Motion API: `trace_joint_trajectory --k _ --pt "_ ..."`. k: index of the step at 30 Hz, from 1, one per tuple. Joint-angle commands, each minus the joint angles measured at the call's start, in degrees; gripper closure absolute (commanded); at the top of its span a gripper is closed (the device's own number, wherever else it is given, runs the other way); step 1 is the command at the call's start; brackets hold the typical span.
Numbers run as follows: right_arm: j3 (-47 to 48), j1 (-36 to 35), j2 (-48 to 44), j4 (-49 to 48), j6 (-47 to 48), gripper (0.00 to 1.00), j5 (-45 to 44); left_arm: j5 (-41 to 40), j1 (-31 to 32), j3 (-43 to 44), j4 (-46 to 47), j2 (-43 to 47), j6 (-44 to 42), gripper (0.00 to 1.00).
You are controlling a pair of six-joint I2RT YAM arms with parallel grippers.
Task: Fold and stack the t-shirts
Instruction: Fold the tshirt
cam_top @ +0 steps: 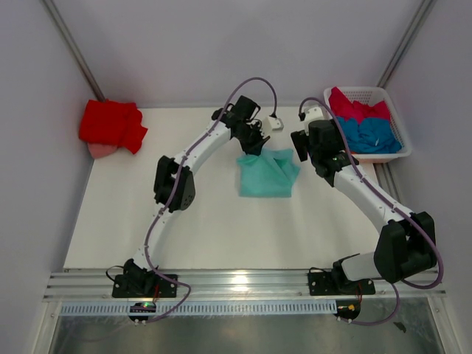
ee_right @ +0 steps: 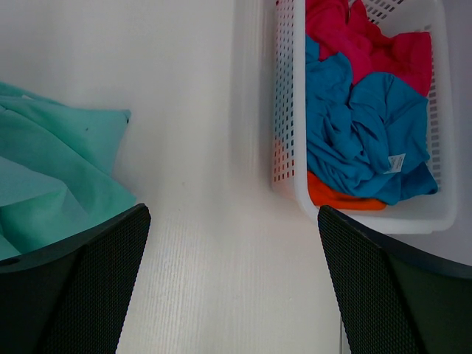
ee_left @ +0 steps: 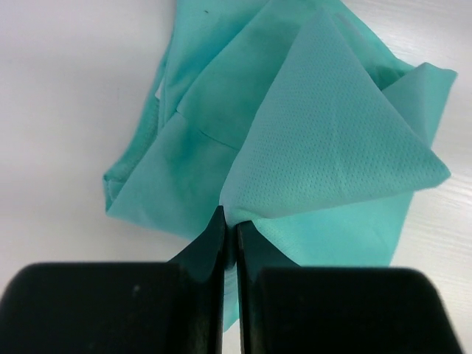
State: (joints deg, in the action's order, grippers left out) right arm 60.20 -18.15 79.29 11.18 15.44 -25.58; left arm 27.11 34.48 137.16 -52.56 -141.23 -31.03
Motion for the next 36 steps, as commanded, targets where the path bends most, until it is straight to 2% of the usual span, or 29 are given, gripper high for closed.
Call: trace_joint_trajectory --k 1,7,15,22,30,36 --pt "0.79 0.22 -0.45 -1.86 -1.29 0.01 -1.40 2.59 0.15 1.97 -6.58 8.49 -1.14 1.00" --pt "2.11 0.22 -0.54 -0.19 -1.82 0.01 -1.49 3.39 0.32 1.88 -20.45 14.57 -5.53 1.00" --pt "3.51 0.22 -0.62 2.26 -2.79 0.01 0.79 7.68 1.64 1.79 -32.77 20.20 -8.35 1.00" --pt "4.57 0.22 -0.62 4.29 -2.70 0.01 3.26 11.82 2.26 1.18 -37.35 19.24 -8.35 1.00" --pt "4.40 0.13 -2.03 4.55 -1.99 0.01 3.35 12.27 4.80 1.53 -42.63 18.18 -12.04 1.00" --pt "5.62 0.13 -0.98 5.17 -3.57 0.01 3.44 12.44 7.79 -0.50 -42.46 18.71 -13.01 1.00"
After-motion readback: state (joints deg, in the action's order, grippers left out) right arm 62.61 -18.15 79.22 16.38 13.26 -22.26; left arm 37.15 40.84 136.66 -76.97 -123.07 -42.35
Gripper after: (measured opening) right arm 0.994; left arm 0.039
